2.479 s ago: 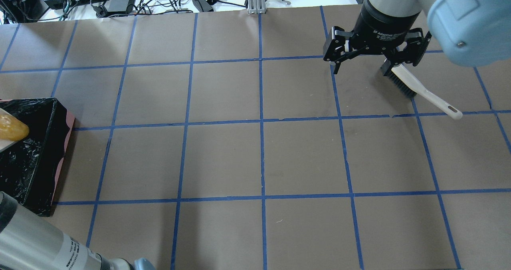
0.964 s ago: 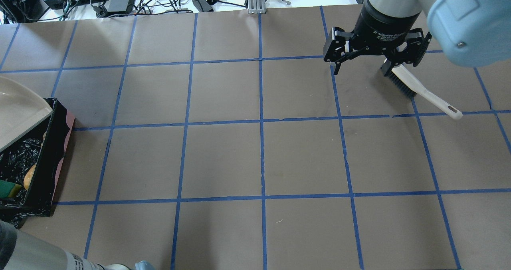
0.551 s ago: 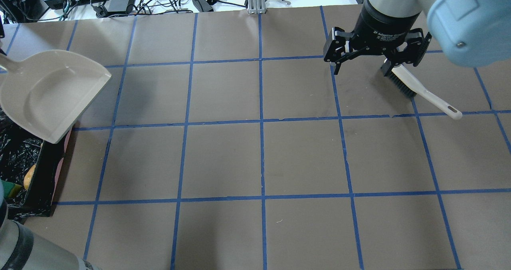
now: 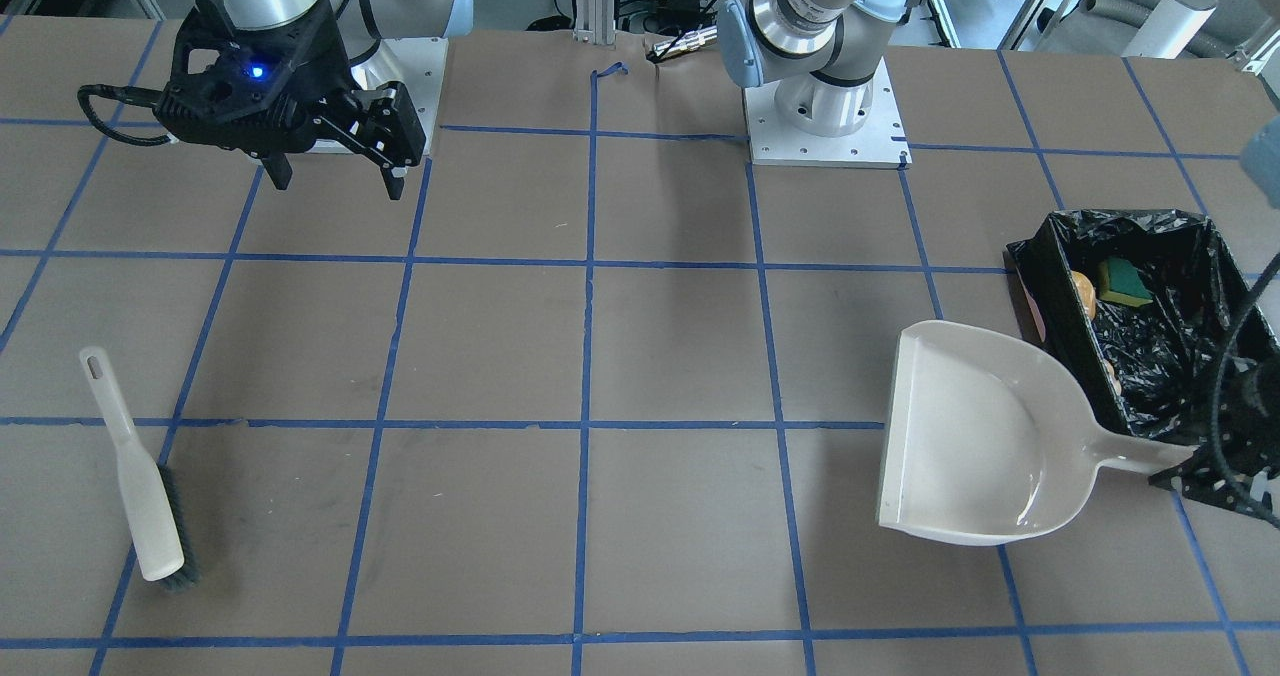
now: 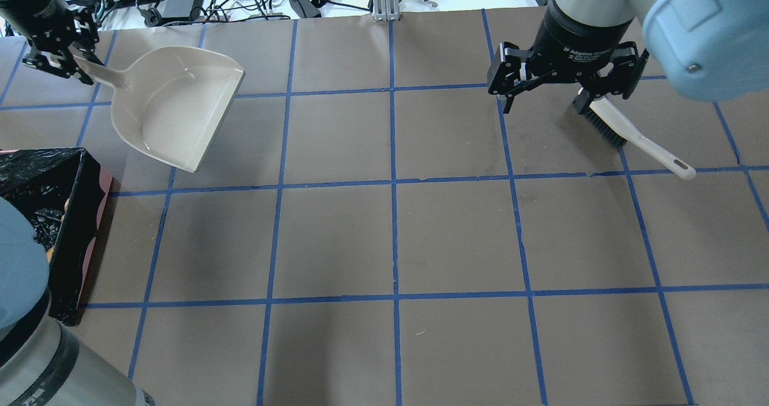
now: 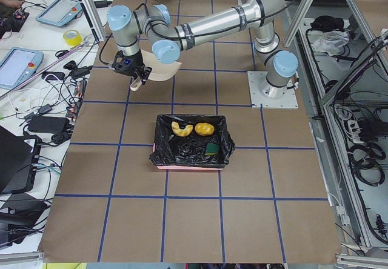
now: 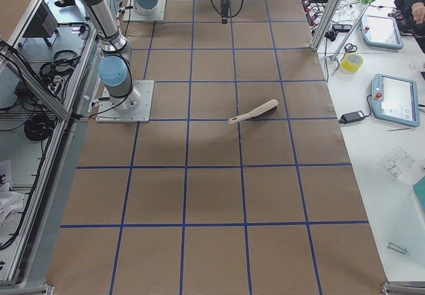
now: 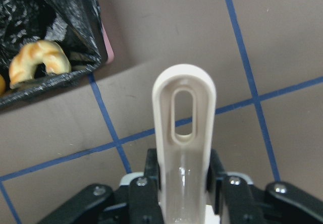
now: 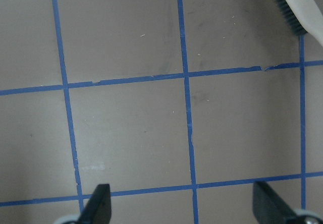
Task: Sweep and dump trash into bin
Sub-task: 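Carry the empty dustpan back and lower it onto the table with the left gripper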
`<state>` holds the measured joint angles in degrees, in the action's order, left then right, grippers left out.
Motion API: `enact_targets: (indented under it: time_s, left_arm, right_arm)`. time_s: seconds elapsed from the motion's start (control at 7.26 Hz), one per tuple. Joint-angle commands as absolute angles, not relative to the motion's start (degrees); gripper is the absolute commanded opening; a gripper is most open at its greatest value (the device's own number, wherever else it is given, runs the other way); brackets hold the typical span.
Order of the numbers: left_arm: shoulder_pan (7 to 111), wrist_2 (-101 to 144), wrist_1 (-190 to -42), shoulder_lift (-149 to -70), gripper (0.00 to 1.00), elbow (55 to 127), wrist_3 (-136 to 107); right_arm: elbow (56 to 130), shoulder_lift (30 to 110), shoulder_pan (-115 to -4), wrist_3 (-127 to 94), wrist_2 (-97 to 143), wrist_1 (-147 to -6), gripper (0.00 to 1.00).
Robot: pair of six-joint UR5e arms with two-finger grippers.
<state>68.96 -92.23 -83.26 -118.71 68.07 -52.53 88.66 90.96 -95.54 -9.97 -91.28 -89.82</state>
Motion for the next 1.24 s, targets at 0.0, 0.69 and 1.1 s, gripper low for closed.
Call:
enact_targets:
  time_s: [0.0, 0.69, 1.1]
  left_arm:
    - [71.4, -91.8, -78.2, -123.3, 0.00, 67.9, -57.2]
    - [72.5, -86.9, -78.9, -128.1, 0.00, 68.0, -59.1]
    - [74.5, -86.6, -79.0, -129.2, 0.00, 68.2, -63.0]
  right_arm:
    - [89.0, 91.1, -95.5, -9.9, -91.3, -89.8, 1.00]
    - [89.4, 91.3, -95.5, -9.9, -91.6, -89.8, 1.00]
    - [89.4, 91.2, -95.5, -9.8, -91.8, -89.8, 1.00]
